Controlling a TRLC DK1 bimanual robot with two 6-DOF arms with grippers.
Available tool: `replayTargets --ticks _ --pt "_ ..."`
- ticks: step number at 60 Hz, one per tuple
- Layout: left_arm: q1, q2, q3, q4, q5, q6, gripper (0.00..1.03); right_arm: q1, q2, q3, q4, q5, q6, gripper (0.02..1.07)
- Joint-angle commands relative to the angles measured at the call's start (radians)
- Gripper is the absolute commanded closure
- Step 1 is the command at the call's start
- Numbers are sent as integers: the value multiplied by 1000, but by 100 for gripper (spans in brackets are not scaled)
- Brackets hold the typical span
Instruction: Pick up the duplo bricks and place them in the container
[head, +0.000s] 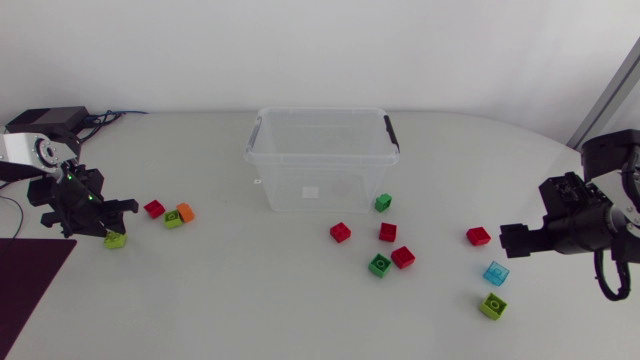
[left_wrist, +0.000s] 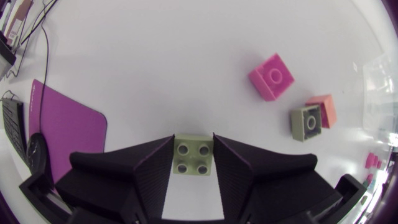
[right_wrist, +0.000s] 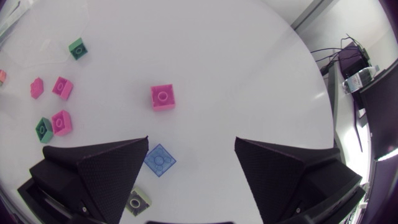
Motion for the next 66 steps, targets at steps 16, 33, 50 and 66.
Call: replayTargets --ticks 16,33,50,66 --pt "-65 -314 -69 -7 148 137 70 36 318 146 80 -125 -127 7" --pt "-131 -499 -94 70 306 178 69 38 508 211 157 -122 -220 19" --pt "-262 -537 -60 111 357 151 69 33 545 211 218 -134 -230 71" --pt "-378 -553 -22 153 453 92 69 39 444 197 163 -150 -190 87"
